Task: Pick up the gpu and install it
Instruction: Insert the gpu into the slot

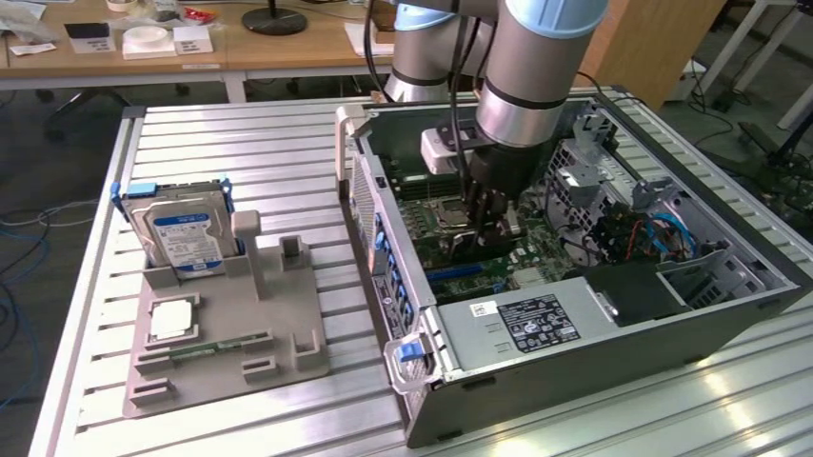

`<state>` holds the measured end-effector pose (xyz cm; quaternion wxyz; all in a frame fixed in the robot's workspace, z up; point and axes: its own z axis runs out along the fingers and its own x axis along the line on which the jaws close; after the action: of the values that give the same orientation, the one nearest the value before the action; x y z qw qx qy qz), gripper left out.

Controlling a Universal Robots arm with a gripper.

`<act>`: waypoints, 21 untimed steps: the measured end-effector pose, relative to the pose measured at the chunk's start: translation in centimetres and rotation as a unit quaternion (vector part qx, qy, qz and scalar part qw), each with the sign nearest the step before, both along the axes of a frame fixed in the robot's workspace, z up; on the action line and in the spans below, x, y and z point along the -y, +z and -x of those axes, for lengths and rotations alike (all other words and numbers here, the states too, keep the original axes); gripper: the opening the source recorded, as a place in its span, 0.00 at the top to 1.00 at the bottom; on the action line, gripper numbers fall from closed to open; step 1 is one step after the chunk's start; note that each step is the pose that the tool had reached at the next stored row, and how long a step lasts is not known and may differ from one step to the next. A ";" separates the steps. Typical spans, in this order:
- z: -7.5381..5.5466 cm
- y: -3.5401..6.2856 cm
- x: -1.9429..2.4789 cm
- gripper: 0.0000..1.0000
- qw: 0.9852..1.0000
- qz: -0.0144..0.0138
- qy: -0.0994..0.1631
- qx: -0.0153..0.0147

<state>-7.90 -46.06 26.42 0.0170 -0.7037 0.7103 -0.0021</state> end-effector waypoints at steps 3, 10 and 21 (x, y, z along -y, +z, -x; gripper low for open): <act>0.1 -0.02 0.00 0.73 1.000 0.000 0.000 0.000; -0.1 -0.01 0.00 0.73 1.000 0.000 -0.001 -0.006; 0.0 -0.02 0.00 0.73 1.000 0.000 -0.001 -0.007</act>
<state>-7.86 -46.06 26.40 0.0121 -0.7033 0.7108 0.0027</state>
